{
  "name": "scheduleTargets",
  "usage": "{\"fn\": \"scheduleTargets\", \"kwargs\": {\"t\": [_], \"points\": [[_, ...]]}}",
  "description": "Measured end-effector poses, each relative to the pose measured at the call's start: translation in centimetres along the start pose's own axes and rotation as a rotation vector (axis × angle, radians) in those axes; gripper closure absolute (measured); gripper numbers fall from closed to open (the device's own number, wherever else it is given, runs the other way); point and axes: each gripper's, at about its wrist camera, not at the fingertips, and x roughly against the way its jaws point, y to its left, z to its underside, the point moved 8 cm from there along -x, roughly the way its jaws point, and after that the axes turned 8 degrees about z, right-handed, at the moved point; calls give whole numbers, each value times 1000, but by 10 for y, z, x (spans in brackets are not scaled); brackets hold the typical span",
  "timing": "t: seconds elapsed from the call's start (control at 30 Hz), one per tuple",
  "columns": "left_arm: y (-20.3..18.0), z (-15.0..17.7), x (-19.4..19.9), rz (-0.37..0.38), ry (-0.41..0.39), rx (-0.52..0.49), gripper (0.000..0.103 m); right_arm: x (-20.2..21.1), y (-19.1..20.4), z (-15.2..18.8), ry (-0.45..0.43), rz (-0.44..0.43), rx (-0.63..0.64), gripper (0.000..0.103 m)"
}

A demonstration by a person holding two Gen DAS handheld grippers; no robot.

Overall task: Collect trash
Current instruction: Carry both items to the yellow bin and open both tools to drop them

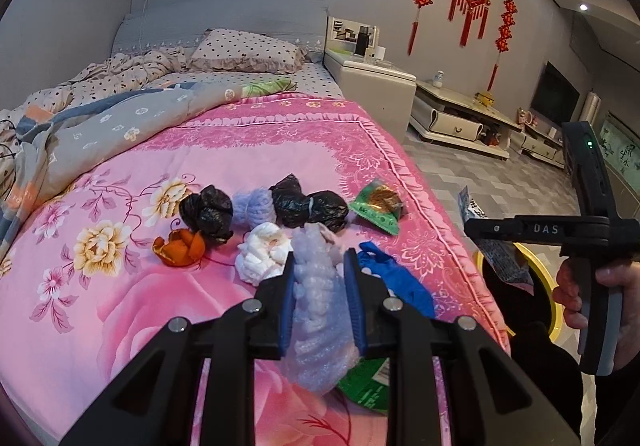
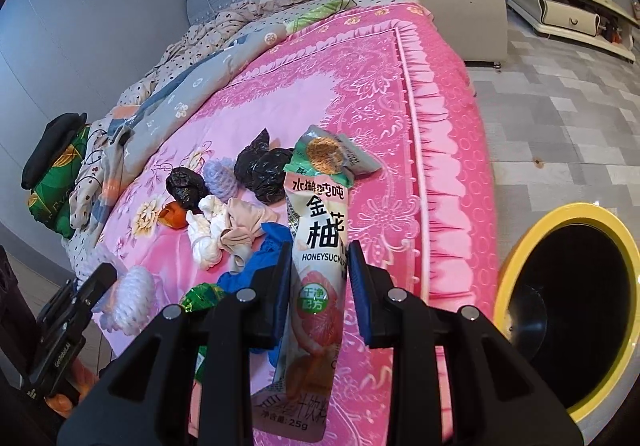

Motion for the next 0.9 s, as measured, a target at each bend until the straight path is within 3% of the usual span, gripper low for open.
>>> {"fn": "scheduleTargets", "kwargs": {"t": [0.23,0.5,0.9], "points": [[-53,-22,-7,47,5,-65,81,42,-43,-8,-29,33,-33,76],[-124,-37,-40,140,37,-124,81,80,-103,-17,-72,92,-95,76],[-235,-29,-113,279,148,-199,81,91,-202,-5,-66,168,-227,76]]}}
